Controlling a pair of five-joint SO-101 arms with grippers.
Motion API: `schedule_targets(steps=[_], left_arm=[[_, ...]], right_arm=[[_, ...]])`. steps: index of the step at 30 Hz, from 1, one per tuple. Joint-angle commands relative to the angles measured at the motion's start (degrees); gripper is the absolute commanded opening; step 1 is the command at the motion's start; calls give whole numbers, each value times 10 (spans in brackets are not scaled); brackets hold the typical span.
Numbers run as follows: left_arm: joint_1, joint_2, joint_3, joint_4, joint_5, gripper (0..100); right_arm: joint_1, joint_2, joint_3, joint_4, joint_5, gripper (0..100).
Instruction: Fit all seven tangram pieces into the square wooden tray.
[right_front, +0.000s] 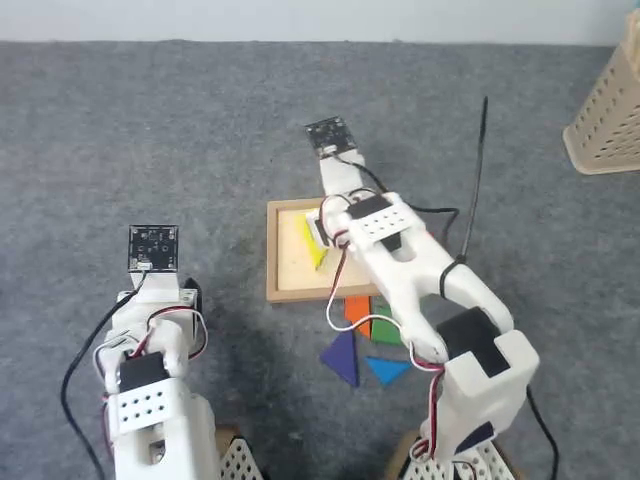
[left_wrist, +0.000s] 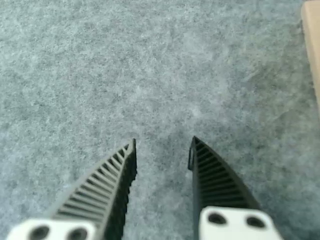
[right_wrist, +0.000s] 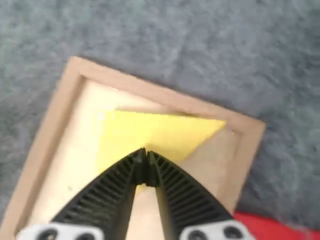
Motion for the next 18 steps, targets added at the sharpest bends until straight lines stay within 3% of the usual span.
schedule_targets(steps=[1, 7, 12, 18], left_arm=[[-4, -11, -2, -15, -4, 168], [-4, -11, -2, -15, -4, 168], [-4, -11, -2, -15, -4, 168], [-4, -11, -2, -15, -4, 168]], right_arm=[[39, -1, -5, 20, 12, 7], [56, -40, -35, 73, 11, 7], [7, -119, -25, 108, 7, 7], [-39, -148, 54, 59, 11, 7]])
